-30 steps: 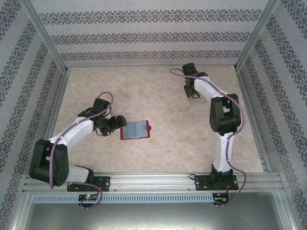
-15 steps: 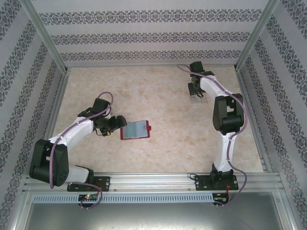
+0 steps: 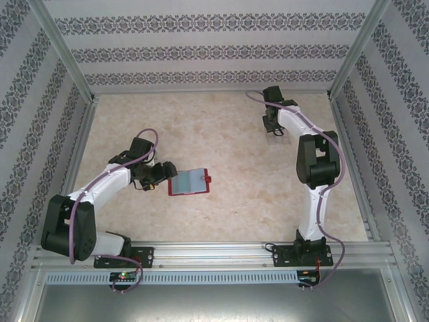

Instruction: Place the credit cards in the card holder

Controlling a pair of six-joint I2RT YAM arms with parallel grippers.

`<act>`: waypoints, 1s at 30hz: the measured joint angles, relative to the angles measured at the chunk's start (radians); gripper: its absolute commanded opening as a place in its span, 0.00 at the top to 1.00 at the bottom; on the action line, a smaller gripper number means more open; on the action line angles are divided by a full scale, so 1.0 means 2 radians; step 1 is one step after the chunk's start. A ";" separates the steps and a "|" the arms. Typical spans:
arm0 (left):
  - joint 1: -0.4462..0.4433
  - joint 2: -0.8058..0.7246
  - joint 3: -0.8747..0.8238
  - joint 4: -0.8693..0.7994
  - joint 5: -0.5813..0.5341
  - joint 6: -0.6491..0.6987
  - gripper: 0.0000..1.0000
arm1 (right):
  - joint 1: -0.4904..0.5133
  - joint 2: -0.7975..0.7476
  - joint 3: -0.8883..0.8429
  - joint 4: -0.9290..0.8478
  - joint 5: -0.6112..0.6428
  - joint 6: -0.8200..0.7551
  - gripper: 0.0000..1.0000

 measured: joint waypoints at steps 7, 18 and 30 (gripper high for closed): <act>0.000 0.001 0.000 0.000 0.000 0.000 0.17 | 0.013 0.000 -0.005 0.018 0.048 -0.017 0.51; 0.000 0.001 0.000 0.000 0.000 0.000 0.17 | 0.012 0.000 -0.006 0.021 0.066 -0.025 0.69; 0.000 0.001 0.000 0.000 0.000 0.000 0.17 | 0.012 0.000 -0.006 0.020 0.061 -0.026 0.87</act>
